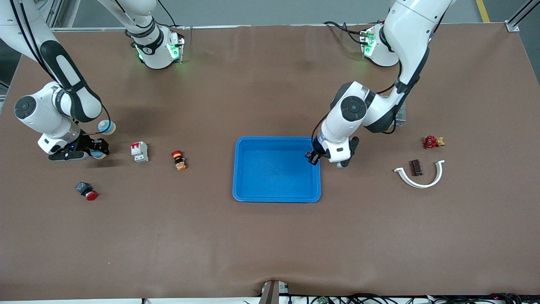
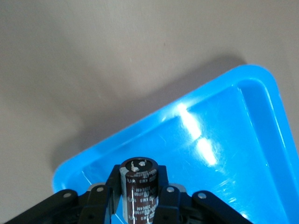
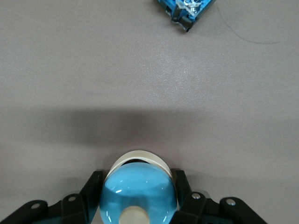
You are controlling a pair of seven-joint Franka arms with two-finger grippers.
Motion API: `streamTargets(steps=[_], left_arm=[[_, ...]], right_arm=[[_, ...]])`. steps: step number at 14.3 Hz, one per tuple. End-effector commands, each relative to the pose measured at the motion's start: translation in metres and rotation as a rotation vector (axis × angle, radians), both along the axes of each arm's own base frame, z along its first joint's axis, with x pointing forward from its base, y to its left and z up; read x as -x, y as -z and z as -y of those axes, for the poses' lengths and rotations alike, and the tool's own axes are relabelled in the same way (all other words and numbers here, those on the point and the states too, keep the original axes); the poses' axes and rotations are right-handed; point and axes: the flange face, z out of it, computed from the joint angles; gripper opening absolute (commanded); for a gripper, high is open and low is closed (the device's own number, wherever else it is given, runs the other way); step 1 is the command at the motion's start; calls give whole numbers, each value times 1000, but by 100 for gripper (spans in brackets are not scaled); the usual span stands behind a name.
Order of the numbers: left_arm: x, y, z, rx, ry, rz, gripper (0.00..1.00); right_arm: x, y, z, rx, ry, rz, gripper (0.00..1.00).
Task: Place electrolytic capacitor and blue bell in tray
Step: 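Carry the capacitor into the blue tray with the left gripper and release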
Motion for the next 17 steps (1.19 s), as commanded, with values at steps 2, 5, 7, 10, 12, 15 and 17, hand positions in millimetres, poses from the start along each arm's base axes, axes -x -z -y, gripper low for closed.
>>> streamTargets(steps=[2, 5, 7, 10, 12, 15, 17], left_arm=[[1, 22, 28, 6, -8, -29, 0], [2, 36, 29, -2, -22, -50, 0], [4, 39, 29, -4, -28, -57, 0], [3, 42, 29, -5, -30, -60, 21], [3, 39, 28, -4, -32, -57, 58], [-1, 19, 26, -13, -49, -54, 100], [-7, -7, 18, -36, -46, -51, 100]], right_arm=[[-1, -1, 1, 0, -25, 4, 0], [-7, -6, -3, 2, -31, 15, 0], [-13, -14, -8, -3, -41, 14, 0], [-41, -53, -13, -35, -69, -56, 0], [-61, -86, -27, -47, -102, -93, 0], [-86, -129, -39, -46, -99, -95, 0], [-106, -161, -53, -48, -103, -106, 0]])
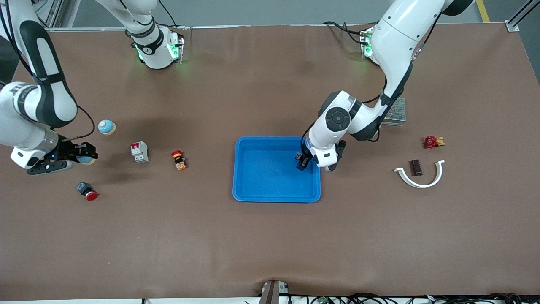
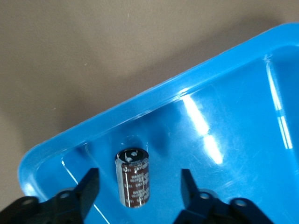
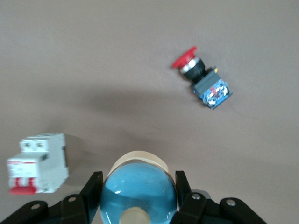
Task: Place electrolytic capacitor and blue bell in tray
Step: 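Move the left gripper to the second capacitor while the right gripper carries the bell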
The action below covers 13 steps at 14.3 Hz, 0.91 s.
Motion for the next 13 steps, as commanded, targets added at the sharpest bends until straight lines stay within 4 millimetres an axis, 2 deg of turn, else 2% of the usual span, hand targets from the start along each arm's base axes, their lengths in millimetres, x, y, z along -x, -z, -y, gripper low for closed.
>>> streamTargets(steps=[1, 3, 4, 5, 9, 11, 12, 13], left_arm=[[-8, -48, -8, -35, -10, 14, 100], [-12, -72, -11, -77, 12, 10, 100], [-17, -83, -15, -114, 29, 7, 100], [-24, -93, -27, -149, 38, 1, 100], [-44, -116, -99, -226, 155, -51, 100], [-56, -127, -150, -239, 212, -81, 100], [-60, -124, -178, -235, 240, -94, 100], [-59, -124, -194, -234, 282, -99, 100]], right_arm=[[-25, -40, -23, 2, 20, -15, 0], [-35, -63, -50, 6, 82, -18, 0], [-37, -70, -70, 11, 106, -11, 0], [-39, -77, -90, 17, 150, -3, 0], [-38, -86, -186, 32, 309, -17, 0], [-33, -86, -240, 41, 384, -20, 0], [-30, -86, -267, 43, 419, -15, 0], [-26, -85, -290, 45, 450, -13, 0]])
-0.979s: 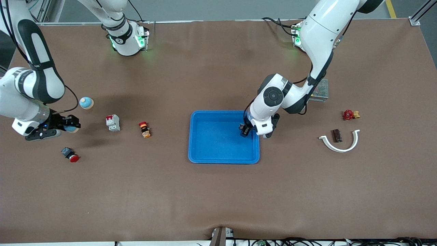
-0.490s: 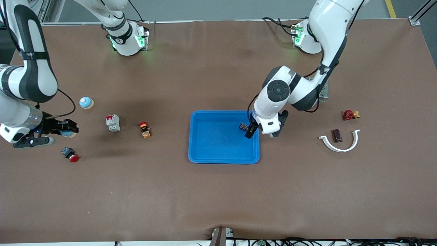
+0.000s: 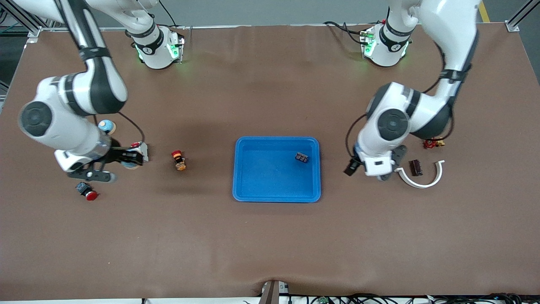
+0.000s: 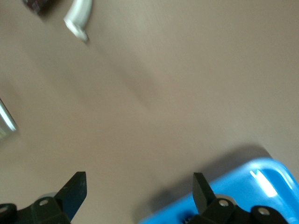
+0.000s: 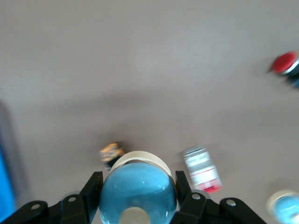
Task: Place electrolytic capacitor and blue bell in tray
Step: 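Move the left gripper to the second capacitor while the right gripper carries the bell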
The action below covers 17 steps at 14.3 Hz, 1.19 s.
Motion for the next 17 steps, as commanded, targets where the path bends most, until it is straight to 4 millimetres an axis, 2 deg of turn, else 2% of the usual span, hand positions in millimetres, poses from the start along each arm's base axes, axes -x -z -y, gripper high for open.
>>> streamTargets(steps=[1, 5, 7, 8, 10, 11, 12, 16, 17], left_arm=[[9, 0, -53, -10, 114, -40, 100], [7, 19, -151, 39, 321, -106, 100], [7, 26, -186, 70, 427, -120, 100], [10, 31, -195, 83, 478, -128, 96], [14, 45, -212, 106, 564, -115, 81], [15, 49, -215, 111, 602, -102, 73], [16, 52, -219, 114, 625, -93, 70], [17, 68, -224, 70, 769, -111, 65], [16, 71, -239, 64, 755, -99, 65]], right_arm=[[12, -5, -54, 6, 95, 15, 0], [29, -4, -130, -12, 186, 65, 0], [35, 0, -158, -28, 223, 86, 0], [38, 6, -171, -33, 236, 91, 0], [41, 17, -195, -48, 273, 100, 0], [41, 19, -209, -54, 292, 101, 0], [41, 25, -224, -55, 313, 96, 0], [35, 53, -268, -58, 373, 77, 0], [32, 62, -275, -55, 377, 72, 0]])
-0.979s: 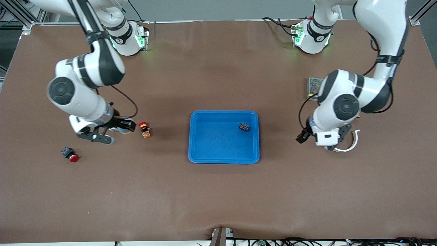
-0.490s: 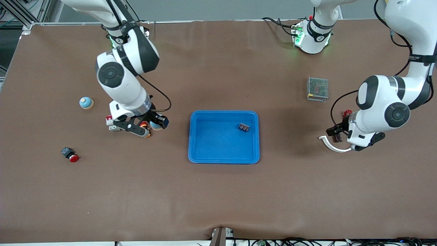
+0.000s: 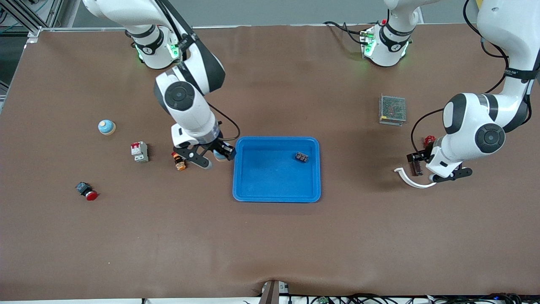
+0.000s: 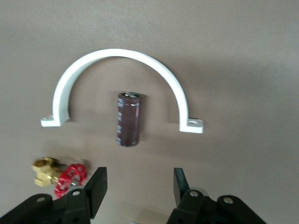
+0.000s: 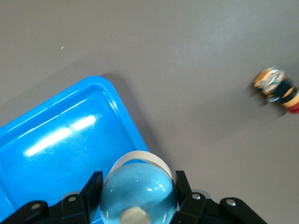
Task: Place electrolytic capacitor and blue bell in tray
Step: 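Grasp the second capacitor with the left gripper while the right gripper lowers the bell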
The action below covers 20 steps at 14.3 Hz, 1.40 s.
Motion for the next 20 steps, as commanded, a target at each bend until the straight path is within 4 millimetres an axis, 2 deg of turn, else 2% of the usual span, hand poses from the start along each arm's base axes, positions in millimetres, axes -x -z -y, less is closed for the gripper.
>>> streamTargets(steps=[1, 4, 7, 11, 13, 17, 20], left_arm=[[2, 11, -23, -15, 30, 24, 64], [1, 28, -25, 1, 72, 32, 60], [-1, 43, -37, 14, 54, 43, 56], [-4, 55, -44, 28, 39, 59, 55], [-7, 61, -41, 32, 29, 55, 55], [-10, 72, -42, 41, 24, 46, 53], [-9, 77, -43, 45, 23, 39, 37]], right_arm=[[-15, 21, -24, -4, 39, -8, 0], [-18, 45, -38, -9, 49, -8, 0], [-18, 56, -45, -20, 66, 2, 0], [0, 70, -68, -12, 43, -14, 0], [12, 83, -83, -6, 39, -19, 0], [17, 114, -86, -3, 43, -27, 0], [24, 133, -86, 22, 23, -50, 0]])
